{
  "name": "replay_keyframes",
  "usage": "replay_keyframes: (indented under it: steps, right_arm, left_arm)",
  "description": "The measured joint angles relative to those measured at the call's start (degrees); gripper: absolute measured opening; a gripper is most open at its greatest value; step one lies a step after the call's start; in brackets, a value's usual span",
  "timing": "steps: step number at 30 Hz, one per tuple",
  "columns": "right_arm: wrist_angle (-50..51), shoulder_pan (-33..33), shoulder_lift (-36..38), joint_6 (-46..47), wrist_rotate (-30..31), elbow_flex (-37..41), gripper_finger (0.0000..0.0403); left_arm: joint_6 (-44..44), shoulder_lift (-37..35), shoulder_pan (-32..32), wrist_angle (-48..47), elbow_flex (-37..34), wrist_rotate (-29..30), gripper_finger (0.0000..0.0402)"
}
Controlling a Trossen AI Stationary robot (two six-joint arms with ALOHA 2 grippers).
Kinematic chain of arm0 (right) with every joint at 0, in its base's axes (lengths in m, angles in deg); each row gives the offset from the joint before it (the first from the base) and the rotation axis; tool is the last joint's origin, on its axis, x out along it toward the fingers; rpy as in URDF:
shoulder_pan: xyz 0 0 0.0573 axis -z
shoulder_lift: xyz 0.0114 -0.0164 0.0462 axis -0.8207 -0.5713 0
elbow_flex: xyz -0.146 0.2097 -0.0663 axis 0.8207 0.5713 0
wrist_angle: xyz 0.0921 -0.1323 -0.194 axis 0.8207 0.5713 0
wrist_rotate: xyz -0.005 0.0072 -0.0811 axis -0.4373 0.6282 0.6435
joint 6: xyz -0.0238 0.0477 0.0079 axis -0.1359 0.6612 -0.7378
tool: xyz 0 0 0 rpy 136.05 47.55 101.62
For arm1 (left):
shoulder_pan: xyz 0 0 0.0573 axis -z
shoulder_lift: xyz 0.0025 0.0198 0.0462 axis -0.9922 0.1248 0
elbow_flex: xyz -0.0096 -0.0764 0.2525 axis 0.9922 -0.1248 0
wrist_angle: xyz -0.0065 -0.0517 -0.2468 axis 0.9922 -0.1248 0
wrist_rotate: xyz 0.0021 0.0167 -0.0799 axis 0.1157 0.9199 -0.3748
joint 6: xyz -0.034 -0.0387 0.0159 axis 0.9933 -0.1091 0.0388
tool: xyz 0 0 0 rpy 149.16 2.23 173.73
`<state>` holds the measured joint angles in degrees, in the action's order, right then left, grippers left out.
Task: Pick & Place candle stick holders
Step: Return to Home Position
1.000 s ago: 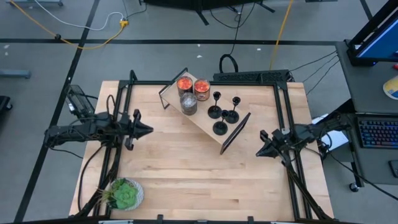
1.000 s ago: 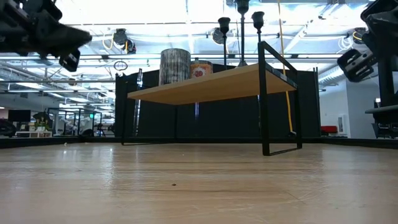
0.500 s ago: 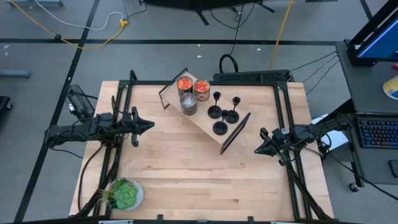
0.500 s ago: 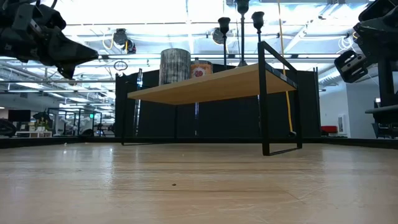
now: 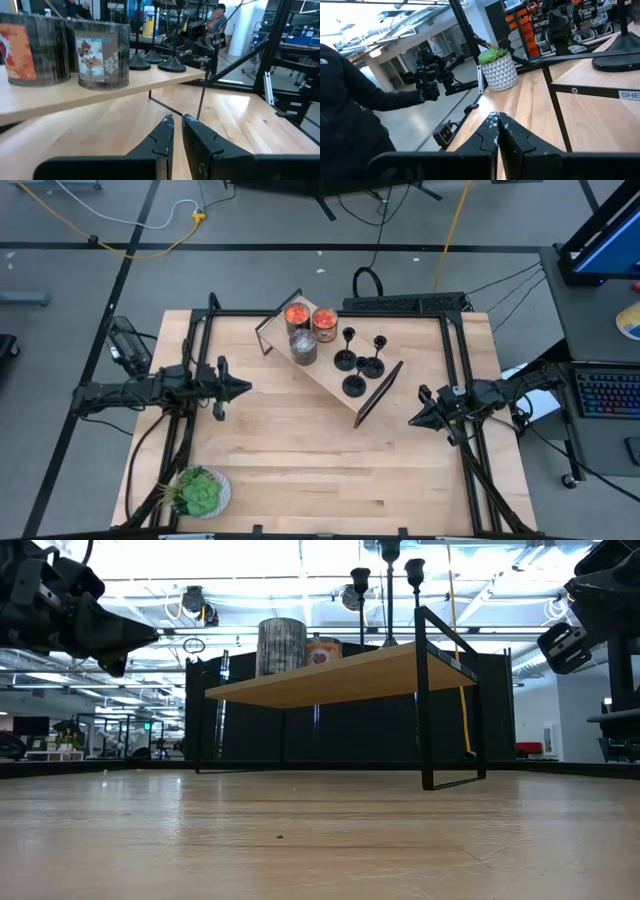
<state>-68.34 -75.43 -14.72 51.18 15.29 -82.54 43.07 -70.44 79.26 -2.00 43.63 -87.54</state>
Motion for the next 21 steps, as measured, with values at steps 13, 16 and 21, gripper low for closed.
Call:
replay_keyframes:
  steps: [13,16,21]
  right_arm:
    - [0.10,0.00,0.00,-3.05,0.04,0.04,0.0000]
    - [0.18,0.00,-0.02,-3.18,0.04,0.04,0.0000]
    - [0.24,0.00,-0.04,-5.27,0.09,0.07,0.0000]
  left_arm:
    - [1.16,-0.03,0.02,-1.03,0.07,-1.66,0.0042]
    - [1.69,-0.02,0.02,-1.13,0.07,-1.05,0.0042]
    - [1.72,0.00,0.02,-1.20,0.07,-0.51,0.0042]
